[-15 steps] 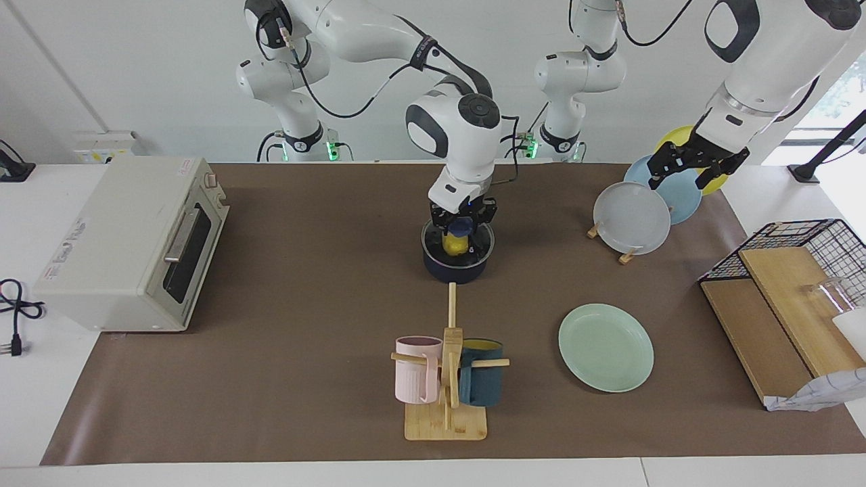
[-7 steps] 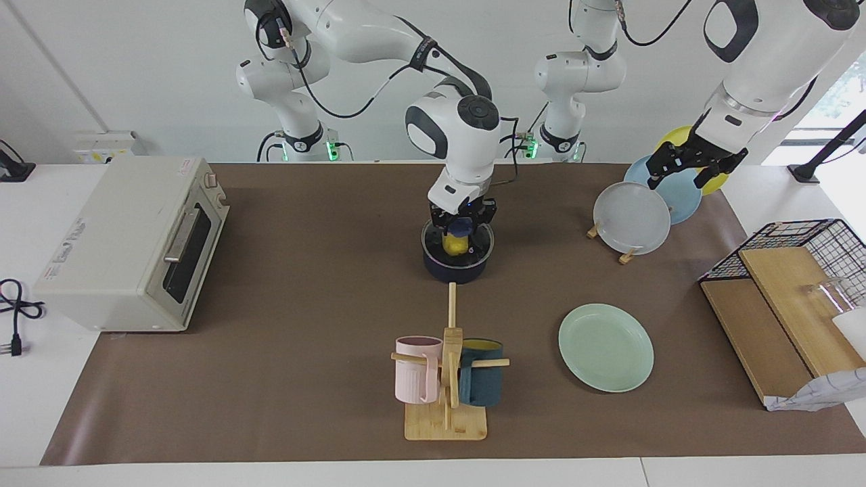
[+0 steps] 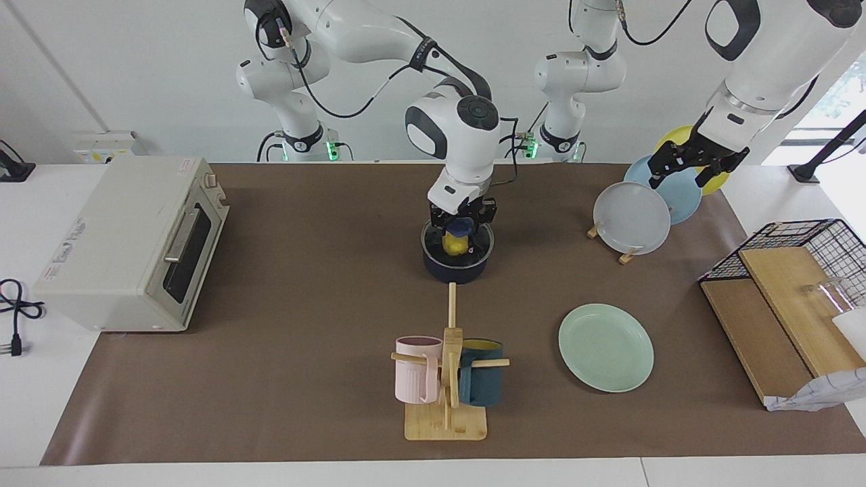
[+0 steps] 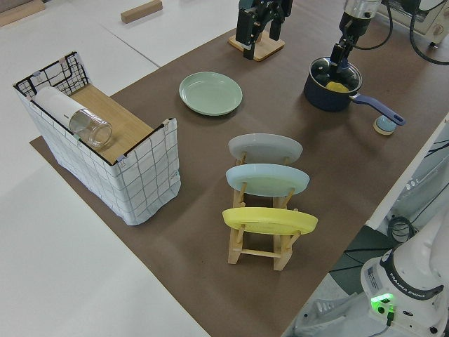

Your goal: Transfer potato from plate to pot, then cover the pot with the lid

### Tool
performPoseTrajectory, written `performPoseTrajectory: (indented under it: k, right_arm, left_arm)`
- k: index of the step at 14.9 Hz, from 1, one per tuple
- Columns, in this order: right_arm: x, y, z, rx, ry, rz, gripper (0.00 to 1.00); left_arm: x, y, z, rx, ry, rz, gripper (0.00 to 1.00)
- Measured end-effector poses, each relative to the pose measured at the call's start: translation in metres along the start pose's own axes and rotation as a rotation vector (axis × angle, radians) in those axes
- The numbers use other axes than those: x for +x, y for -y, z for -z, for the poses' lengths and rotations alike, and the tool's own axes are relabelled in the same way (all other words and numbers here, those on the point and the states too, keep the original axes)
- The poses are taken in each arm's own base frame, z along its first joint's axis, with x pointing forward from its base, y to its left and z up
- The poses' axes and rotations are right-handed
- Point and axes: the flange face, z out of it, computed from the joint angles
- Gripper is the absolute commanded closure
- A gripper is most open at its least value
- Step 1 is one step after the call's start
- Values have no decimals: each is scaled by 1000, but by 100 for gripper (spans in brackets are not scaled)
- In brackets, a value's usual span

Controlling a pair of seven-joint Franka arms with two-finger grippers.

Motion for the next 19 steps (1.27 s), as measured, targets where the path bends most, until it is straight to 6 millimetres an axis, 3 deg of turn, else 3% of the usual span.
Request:
performPoseTrajectory:
  k: [4,6,8,11,14,16,19]
  right_arm:
    - [3,-3,9,9,-15,-6,0]
    - [6,-9,25,21,-40,-17,0]
    - [17,-30,48,27,-63,-53,0]
    - [43,-93,89,6,-58,-62,0]
    - [59,-176,141,-11,-63,-71,0]
    - [53,-228,174,-29,-56,-76,0]
    - [37,-286,208,-53,-38,-101,0]
  left_arm:
    - [0,0,0,0,0,0,0]
    - [0,0,0,0,0,0,0]
    - [0,0,0,0,0,0,0]
    - [0,0,0,0,0,0,0]
    - [0,0,0,0,0,0,0]
    - [0,0,0,0,0,0,0]
    - [0,0,0,0,0,0,0]
